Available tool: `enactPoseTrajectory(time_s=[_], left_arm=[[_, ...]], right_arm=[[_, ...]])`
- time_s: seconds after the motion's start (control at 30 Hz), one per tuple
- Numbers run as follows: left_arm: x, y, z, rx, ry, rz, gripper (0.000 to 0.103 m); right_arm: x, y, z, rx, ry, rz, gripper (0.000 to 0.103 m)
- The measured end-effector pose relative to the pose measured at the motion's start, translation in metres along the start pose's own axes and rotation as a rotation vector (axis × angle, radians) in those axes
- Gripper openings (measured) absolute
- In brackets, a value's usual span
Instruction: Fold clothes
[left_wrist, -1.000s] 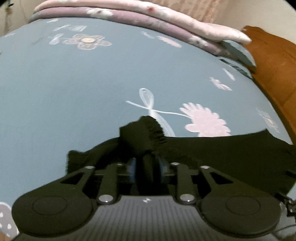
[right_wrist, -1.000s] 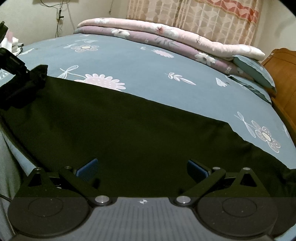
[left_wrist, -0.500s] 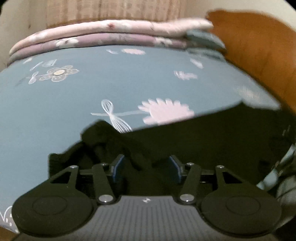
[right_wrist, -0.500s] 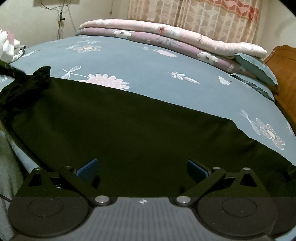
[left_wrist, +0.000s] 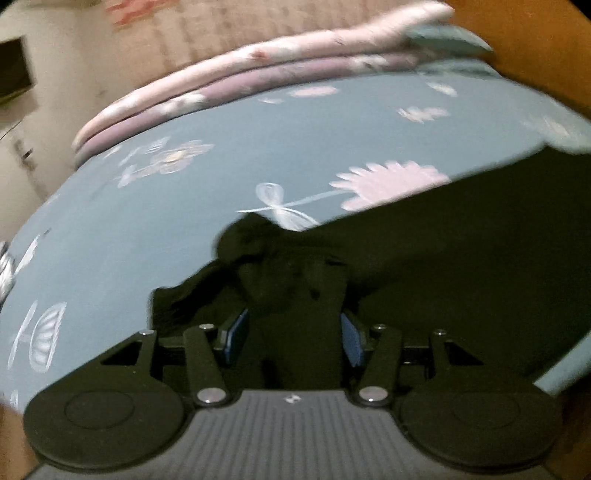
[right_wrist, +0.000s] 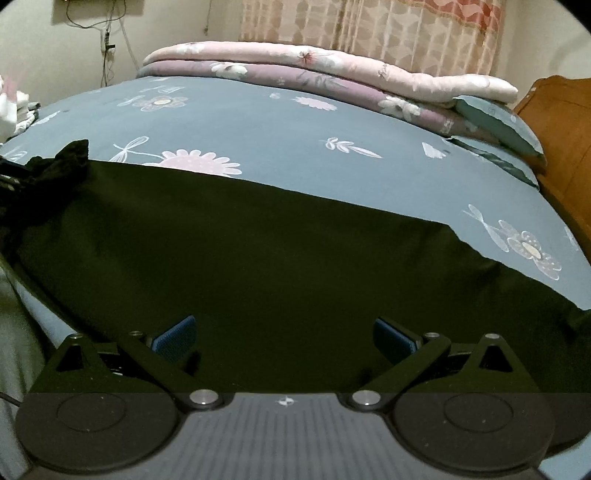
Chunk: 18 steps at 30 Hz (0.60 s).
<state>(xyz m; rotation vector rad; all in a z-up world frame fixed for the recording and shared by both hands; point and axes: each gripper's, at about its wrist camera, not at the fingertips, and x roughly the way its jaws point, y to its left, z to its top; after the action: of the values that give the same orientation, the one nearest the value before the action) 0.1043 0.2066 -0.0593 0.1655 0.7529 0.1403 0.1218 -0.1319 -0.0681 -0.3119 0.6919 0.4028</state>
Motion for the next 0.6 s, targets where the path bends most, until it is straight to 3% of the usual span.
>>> enactPoseTrajectory(time_s=[0.17,0.6], left_arm=[[-0.013,0.027,-0.01,-0.141,-0.002,0.039,0.057],[-0.022,0.062,-0.047,-0.385,0.071,0.101,0.057]], right_arm=[[0.004,-0.001,-0.001,0.009,0.007,0.011,0.103],[0.007,0.002,0.0,0.016,0.015,0.024,0.103]])
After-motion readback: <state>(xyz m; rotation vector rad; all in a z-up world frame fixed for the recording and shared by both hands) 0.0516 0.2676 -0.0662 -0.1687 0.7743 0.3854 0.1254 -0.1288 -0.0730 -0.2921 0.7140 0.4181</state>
